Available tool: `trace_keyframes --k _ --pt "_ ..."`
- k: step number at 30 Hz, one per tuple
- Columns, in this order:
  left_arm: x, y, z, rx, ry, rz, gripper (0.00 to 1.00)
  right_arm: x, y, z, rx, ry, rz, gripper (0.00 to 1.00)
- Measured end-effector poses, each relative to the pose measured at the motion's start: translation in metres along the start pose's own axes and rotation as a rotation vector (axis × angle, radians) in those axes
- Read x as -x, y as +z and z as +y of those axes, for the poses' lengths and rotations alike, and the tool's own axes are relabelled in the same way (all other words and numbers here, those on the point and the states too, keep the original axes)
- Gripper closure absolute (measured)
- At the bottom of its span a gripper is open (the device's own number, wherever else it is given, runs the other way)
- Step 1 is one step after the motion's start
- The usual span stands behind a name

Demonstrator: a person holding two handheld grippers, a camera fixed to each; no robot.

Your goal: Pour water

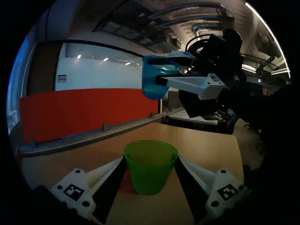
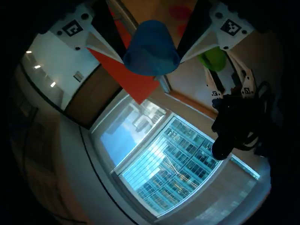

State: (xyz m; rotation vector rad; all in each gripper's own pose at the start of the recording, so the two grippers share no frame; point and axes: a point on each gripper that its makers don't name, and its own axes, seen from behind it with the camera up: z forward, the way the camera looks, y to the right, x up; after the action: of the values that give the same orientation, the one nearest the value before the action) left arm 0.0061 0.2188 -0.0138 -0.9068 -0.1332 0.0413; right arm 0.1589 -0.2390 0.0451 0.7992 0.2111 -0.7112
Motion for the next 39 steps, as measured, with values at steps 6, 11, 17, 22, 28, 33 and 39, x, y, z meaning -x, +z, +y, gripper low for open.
trace_keyframes --k 6,11,17,22,28,33,39 --pt "-0.001 -0.001 0.001 -0.001 -0.004 0.006 0.13 -0.007 0.007 0.008 0.01 -0.071 -0.001 0.09" --pt "-0.003 -0.001 0.001 0.002 -0.008 0.01 0.13 -0.014 0.012 0.015 0.017 -0.137 0.001 0.09" --pt "-0.003 0.001 0.003 0.007 -0.004 0.01 0.13 -0.019 0.018 0.02 0.014 -0.208 -0.002 0.09" --pt "-0.005 0.002 0.004 0.013 -0.009 0.014 0.13 -0.023 0.022 0.023 0.012 -0.269 -0.007 0.09" --pt "-0.005 0.002 0.005 0.017 -0.009 0.014 0.13 -0.023 0.026 0.027 0.01 -0.334 -0.014 0.09" --pt "-0.005 0.003 0.005 0.018 -0.007 0.014 0.13 -0.021 0.029 0.03 0.014 -0.369 -0.022 0.09" --pt "-0.004 0.003 0.004 0.019 -0.009 0.014 0.14 -0.019 0.031 0.034 0.02 -0.401 -0.026 0.09"
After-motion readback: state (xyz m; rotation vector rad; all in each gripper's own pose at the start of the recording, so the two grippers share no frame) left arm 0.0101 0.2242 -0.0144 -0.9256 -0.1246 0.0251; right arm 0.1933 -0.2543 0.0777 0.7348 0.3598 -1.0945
